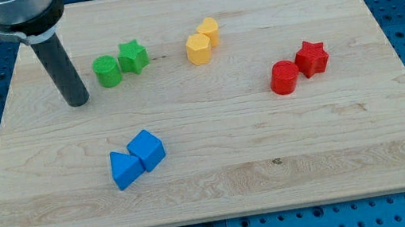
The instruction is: Slightly push the green circle upwards
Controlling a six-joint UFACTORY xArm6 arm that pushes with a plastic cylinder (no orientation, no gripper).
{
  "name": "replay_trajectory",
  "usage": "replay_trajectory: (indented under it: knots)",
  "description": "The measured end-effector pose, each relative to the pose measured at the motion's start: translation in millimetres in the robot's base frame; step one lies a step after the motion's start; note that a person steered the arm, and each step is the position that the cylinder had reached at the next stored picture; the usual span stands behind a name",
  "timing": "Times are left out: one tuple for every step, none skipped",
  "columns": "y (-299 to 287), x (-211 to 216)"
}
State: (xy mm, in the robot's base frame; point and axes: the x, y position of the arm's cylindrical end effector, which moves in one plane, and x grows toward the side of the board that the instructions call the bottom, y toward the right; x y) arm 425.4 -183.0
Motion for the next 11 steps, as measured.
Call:
replay_trajectory:
  knots:
    - [1.8,-11.0]
    - [2.2,-21.2]
    - [10.2,-16.9]
    - [27.7,-11.8]
    - [45.1,-11.4]
    - [45.7,-11.7]
    - [40.0,-25.1]
    - [39.2,-32.8]
    - [48.8,-27.0]
    - [76.6,-26.0]
    - [93.9,-30.4]
